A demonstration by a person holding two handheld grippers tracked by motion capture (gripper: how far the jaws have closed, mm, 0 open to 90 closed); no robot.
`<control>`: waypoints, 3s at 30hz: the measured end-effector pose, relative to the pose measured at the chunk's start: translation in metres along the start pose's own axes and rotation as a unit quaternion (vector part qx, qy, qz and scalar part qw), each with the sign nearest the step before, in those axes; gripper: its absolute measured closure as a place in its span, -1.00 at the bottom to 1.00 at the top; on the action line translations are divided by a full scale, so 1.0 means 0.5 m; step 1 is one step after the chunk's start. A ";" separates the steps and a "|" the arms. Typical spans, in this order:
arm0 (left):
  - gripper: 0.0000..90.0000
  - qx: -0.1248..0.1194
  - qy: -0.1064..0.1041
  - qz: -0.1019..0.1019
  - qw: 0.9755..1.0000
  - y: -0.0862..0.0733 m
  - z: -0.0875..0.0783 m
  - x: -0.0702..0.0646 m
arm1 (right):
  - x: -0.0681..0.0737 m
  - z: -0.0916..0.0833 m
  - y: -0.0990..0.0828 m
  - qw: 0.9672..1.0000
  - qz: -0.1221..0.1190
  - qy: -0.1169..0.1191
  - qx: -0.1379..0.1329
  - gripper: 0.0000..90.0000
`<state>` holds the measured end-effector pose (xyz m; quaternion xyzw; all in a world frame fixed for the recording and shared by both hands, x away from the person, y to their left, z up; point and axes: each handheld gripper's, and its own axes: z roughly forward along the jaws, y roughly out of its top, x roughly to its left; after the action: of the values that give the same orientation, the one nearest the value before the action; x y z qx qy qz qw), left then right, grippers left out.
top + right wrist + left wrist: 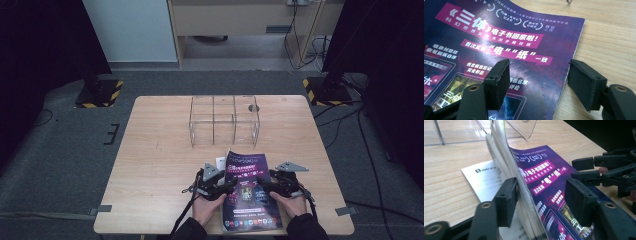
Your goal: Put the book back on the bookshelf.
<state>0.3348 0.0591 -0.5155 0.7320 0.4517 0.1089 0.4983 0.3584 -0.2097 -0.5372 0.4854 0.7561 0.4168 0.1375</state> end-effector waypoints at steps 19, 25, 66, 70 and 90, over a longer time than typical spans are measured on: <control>0.20 -0.008 0.020 0.036 0.999 0.008 -0.012 -0.022 | 0.000 -0.001 -0.001 1.000 0.002 0.004 -0.001 -0.24; 0.20 -0.006 0.029 0.054 0.998 0.007 -0.019 -0.027 | 0.002 -0.001 -0.001 1.000 0.002 0.010 0.001 -0.24; 0.79 0.004 0.042 0.031 0.999 0.025 -0.006 -0.032 | -0.009 -0.012 0.003 0.999 0.020 0.035 -0.010 -0.26; 0.83 -0.011 0.021 0.027 0.999 0.034 -0.016 -0.032 | -0.015 -0.024 0.006 0.998 0.024 0.048 -0.026 -0.34; 0.89 -0.072 -0.059 -0.012 0.996 0.057 -0.062 -0.020 | -0.032 -0.045 0.010 0.993 0.047 0.091 -0.057 -0.55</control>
<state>0.3256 0.0682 -0.4742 0.6938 0.4215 0.0920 0.5767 0.3553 -0.2335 -0.5226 0.4721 0.7165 0.5080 0.0758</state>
